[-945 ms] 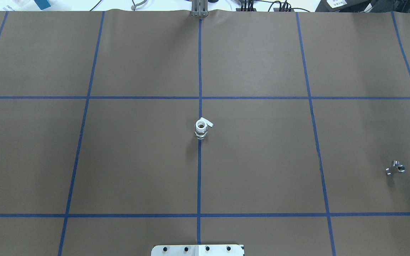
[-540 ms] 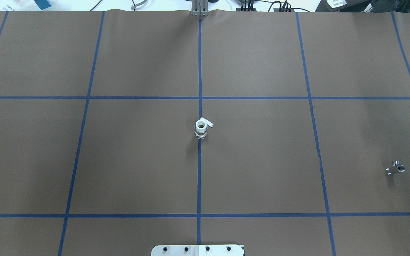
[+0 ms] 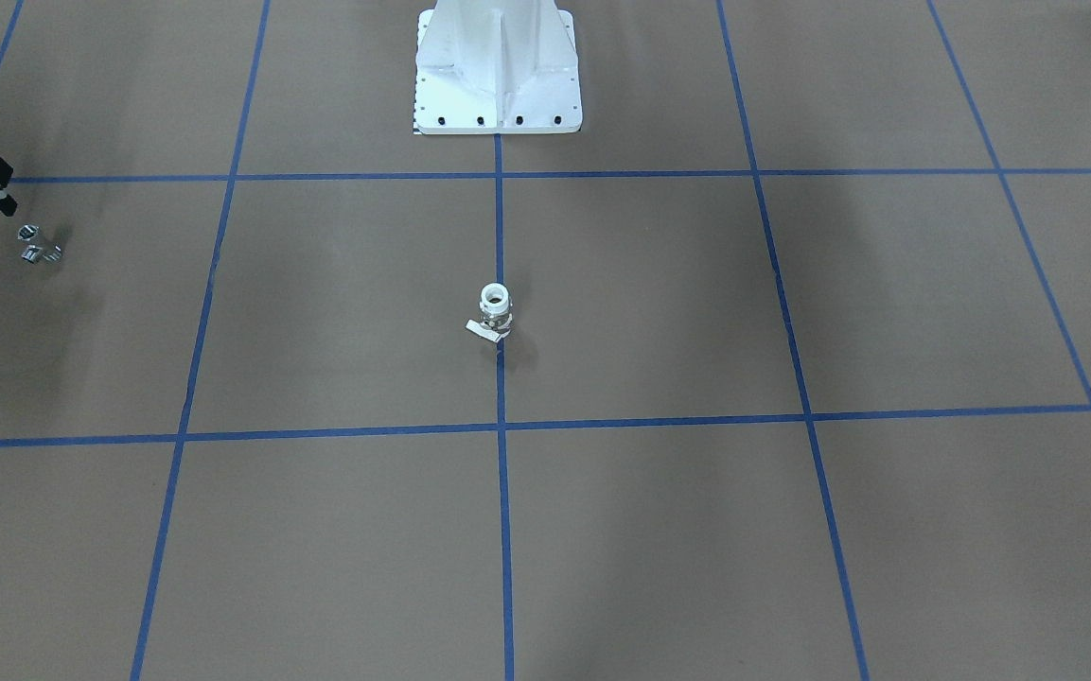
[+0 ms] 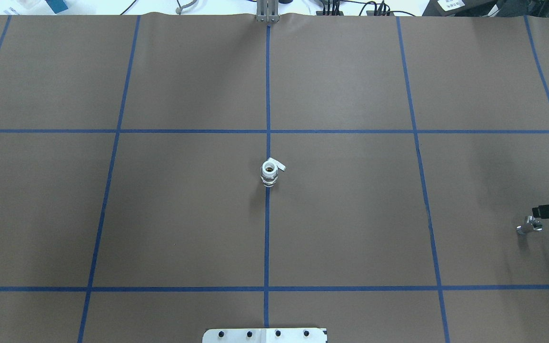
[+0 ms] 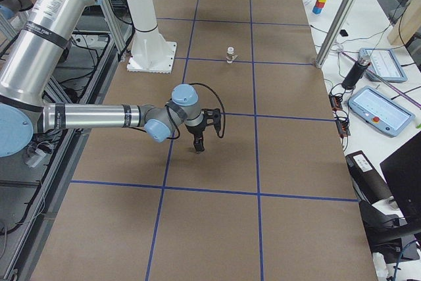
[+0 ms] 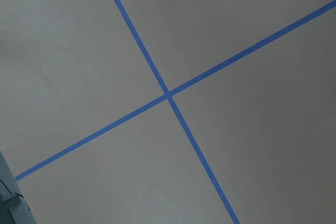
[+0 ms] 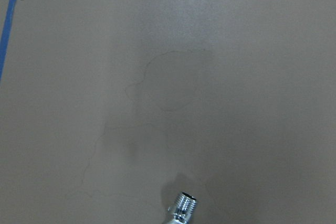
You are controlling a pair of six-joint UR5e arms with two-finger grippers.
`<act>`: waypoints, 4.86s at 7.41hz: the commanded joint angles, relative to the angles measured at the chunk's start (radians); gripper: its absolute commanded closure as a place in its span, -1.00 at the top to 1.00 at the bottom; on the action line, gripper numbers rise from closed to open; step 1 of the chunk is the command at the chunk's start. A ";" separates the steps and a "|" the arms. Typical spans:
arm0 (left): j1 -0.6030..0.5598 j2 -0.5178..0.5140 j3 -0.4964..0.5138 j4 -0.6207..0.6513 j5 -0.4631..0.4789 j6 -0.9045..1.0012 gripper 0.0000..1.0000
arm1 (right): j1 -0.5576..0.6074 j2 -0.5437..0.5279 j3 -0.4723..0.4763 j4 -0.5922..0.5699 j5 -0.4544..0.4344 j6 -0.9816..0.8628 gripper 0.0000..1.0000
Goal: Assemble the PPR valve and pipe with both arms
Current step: 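Lower the right gripper onto the silver threaded fitting and grasp it, then carry the silver fitting with the right gripper above the white valve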
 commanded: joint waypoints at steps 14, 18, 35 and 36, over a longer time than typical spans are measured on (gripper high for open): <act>-0.002 0.001 -0.007 -0.001 -0.002 0.000 1.00 | -0.114 0.020 -0.081 0.030 -0.036 0.029 -1.00; -0.019 0.048 0.005 0.007 -0.006 -0.044 1.00 | -0.105 0.155 -0.084 -0.014 -0.024 0.035 -1.00; -0.080 0.254 0.004 -0.193 -0.151 -0.124 1.00 | -0.387 1.409 -0.323 -1.166 -0.377 0.630 -1.00; -0.080 0.254 0.005 -0.191 -0.149 -0.124 1.00 | -0.404 1.411 -0.325 -1.166 -0.406 0.638 -1.00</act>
